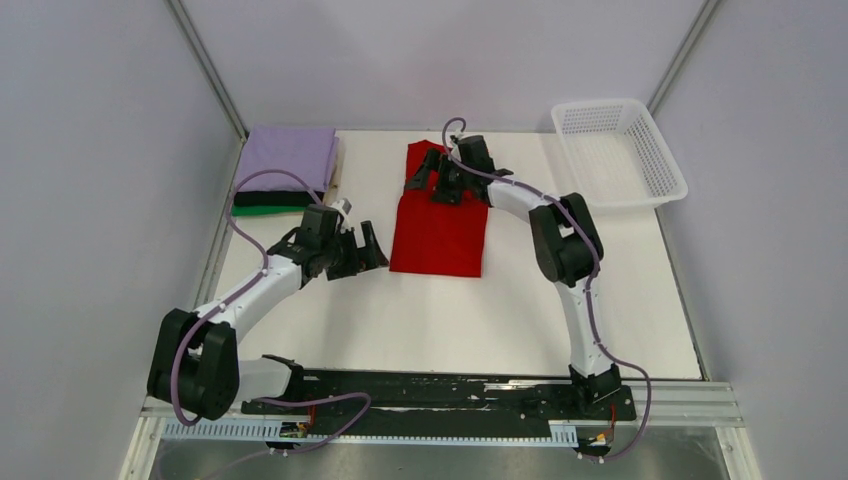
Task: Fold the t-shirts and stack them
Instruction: Grab one side of the 2/3 rectangular tshirt with both arms
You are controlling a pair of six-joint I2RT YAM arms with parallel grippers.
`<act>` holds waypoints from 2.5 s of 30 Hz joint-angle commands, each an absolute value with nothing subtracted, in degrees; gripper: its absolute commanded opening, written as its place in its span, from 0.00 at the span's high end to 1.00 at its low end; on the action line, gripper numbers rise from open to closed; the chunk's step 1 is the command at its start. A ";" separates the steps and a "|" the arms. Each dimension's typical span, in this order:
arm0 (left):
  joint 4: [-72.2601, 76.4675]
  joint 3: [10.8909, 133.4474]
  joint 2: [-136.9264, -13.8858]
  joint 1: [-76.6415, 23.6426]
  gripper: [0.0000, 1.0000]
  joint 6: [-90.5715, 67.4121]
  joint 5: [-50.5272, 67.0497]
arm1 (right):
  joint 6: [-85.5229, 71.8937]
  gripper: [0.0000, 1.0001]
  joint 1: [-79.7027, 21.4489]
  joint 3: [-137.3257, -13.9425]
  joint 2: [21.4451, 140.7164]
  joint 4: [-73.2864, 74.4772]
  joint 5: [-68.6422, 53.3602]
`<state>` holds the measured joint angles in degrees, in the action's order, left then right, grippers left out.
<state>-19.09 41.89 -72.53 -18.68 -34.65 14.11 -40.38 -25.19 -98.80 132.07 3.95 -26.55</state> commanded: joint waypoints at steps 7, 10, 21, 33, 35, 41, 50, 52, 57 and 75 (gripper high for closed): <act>-14.11 44.35 -79.98 -18.72 0.00 -35.29 13.81 | -38.10 0.00 -22.76 -88.14 116.73 1.14 -23.81; -12.33 46.24 -83.59 -18.72 0.02 -35.76 16.07 | -36.14 0.00 -22.68 -76.60 106.49 1.36 -18.72; -5.78 48.53 -95.91 -18.85 0.39 -37.34 22.60 | -37.16 0.00 -22.46 -47.65 83.49 6.51 -6.88; -12.45 48.87 -98.57 -21.00 0.62 -34.45 19.17 | -38.40 0.00 -22.54 -44.93 82.70 9.04 -10.88; -13.26 48.98 -98.79 -21.30 0.67 -34.00 17.92 | -38.62 0.00 -22.52 -44.76 82.98 8.97 -11.65; -14.93 50.35 -100.97 -23.00 0.87 -33.45 14.99 | -39.54 0.07 -23.66 -43.96 84.12 9.47 -13.67; -16.55 50.23 -100.42 -23.90 1.00 -33.05 12.82 | -39.13 0.32 -27.67 -44.57 87.61 11.40 -8.78; -16.79 50.00 -99.93 -23.91 1.00 -33.17 12.42 | -38.41 0.40 -28.17 -45.22 89.03 11.45 -6.89; -16.83 50.09 -99.58 -23.91 1.00 -33.14 12.63 | -37.80 0.53 -28.29 -46.53 92.80 11.96 -3.84; -21.67 43.99 -81.10 -26.20 1.00 -34.63 13.29 | -32.81 1.00 -33.55 -40.83 81.78 16.18 -15.16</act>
